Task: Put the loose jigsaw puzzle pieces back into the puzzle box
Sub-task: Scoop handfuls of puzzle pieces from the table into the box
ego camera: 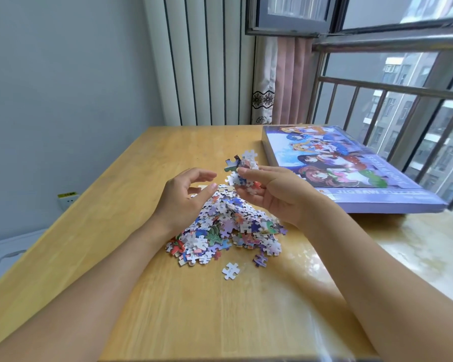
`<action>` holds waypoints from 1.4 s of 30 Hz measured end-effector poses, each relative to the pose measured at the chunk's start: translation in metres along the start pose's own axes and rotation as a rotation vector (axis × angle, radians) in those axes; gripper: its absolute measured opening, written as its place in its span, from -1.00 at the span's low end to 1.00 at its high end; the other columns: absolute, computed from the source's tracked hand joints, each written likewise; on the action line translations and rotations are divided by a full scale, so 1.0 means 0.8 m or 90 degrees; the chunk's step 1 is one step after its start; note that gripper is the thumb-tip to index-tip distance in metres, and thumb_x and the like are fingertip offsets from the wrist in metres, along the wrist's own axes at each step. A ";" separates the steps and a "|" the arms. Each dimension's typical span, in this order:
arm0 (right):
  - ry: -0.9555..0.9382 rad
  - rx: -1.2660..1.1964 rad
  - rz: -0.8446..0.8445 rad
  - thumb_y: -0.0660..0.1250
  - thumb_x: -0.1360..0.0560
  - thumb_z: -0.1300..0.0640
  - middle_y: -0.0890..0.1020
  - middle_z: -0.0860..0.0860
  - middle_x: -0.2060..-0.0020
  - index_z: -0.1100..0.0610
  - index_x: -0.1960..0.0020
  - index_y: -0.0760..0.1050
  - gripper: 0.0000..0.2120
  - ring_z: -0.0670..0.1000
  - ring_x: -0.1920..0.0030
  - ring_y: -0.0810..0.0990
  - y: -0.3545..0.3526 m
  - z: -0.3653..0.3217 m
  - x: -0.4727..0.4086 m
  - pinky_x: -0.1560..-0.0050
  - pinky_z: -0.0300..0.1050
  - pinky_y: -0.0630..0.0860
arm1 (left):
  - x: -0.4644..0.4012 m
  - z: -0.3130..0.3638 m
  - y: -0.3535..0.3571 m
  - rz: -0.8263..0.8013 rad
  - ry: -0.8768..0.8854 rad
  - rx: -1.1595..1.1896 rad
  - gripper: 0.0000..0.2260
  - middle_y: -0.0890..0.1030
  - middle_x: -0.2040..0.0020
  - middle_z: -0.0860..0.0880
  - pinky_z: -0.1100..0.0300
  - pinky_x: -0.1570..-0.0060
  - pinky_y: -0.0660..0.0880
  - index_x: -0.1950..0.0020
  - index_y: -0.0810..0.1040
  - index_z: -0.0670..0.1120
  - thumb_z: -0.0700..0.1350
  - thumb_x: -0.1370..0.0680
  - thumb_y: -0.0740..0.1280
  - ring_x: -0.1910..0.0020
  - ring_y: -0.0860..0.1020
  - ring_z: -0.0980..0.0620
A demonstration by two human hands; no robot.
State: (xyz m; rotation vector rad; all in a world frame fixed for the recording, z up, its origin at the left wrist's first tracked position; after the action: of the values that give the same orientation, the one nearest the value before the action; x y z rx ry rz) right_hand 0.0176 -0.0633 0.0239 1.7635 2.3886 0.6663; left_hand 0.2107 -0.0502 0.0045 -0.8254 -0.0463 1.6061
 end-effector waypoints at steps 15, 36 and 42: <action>-0.006 0.099 0.019 0.42 -0.52 0.28 0.69 0.19 0.03 0.27 -0.08 0.59 -0.85 0.07 0.10 0.69 -0.077 -0.107 0.086 0.05 -0.15 0.68 | -0.059 0.103 0.142 -0.318 0.139 -0.281 -0.37 0.51 -0.12 0.13 0.12 -0.09 0.52 -0.26 0.50 0.07 0.22 -0.28 0.58 -0.10 0.49 0.10; 0.075 0.036 0.184 0.44 -0.53 0.27 0.65 0.24 -0.01 0.30 -0.27 0.49 -0.66 0.02 0.29 0.67 -0.166 -0.122 0.101 0.33 -0.24 0.63 | -0.145 0.169 0.127 -0.066 0.084 -0.020 -0.85 0.66 0.18 0.17 0.38 0.18 0.39 -0.06 0.72 0.03 0.03 -0.55 0.45 0.18 0.57 0.24; 0.078 0.044 0.246 0.42 -0.55 0.28 0.67 0.28 -0.11 0.38 -0.25 0.49 -0.68 0.07 0.29 0.70 -0.165 -0.145 0.086 0.35 -0.21 0.65 | -0.146 0.178 0.122 -0.064 0.097 -0.008 -0.83 0.67 0.13 0.15 0.38 0.13 0.42 -0.10 0.72 0.04 0.03 -0.55 0.44 0.12 0.60 0.17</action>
State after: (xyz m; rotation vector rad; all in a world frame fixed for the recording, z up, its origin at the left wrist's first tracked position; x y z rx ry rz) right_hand -0.1600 -0.0633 0.0874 2.3077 2.1810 0.7591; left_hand 0.0505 -0.1164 0.1196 -0.9392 0.0104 1.4453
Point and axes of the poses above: each hand's wrist, its own x-axis away from the middle knuckle, its own y-axis out of the palm, z = x × y, the point moved 4 cm from there along -x, towards the middle knuckle
